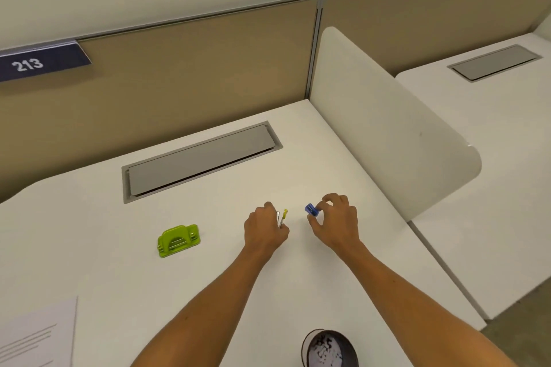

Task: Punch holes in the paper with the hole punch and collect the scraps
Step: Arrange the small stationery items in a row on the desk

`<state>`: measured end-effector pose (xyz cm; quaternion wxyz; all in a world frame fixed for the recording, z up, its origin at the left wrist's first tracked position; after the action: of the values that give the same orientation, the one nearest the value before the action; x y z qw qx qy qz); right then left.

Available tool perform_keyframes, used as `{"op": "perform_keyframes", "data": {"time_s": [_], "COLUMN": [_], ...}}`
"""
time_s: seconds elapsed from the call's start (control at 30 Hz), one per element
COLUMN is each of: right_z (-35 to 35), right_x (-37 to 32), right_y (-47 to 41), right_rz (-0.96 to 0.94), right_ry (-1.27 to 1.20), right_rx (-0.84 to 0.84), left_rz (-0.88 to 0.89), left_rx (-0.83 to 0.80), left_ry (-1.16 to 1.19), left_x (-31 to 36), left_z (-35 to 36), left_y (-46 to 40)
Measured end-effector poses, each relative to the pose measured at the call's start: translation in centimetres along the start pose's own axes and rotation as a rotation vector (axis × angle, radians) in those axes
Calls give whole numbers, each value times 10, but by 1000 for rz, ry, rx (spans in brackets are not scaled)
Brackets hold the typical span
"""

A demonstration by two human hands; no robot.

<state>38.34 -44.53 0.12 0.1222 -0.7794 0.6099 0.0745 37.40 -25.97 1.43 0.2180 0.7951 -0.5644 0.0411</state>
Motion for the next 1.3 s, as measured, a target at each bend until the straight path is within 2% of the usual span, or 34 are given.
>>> {"op": "perform_keyframes", "data": {"time_s": [0.37, 0.63, 1.0, 1.3], "right_z": [19, 34, 42, 21], "right_x": [71, 81, 72, 59], "right_y": [-28, -31, -32, -32], "right_rz": [43, 41, 17, 10], "right_ry": [-73, -146, -109, -65], "right_rx": [-27, -63, -147, -111], "left_rz": [-11, -79, -69, 31], "left_rx": [-38, -43, -70, 82], "left_ry": [-91, -5, 91, -111], "left_x": [73, 93, 84, 33], "left_z": [46, 57, 62, 28], "left_y": [-45, -60, -61, -45]}}
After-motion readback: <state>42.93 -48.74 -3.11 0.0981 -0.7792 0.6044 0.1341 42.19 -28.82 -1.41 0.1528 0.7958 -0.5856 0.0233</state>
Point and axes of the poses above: each hand's wrist, its own y-axis away from the middle knuckle, its own z-axis out of the palm, x = y × z, the point moved 4 cm from there along -y, towards the middle knuckle, and after that the axes turned 12 degrees about -z, right-handed, at the moved point
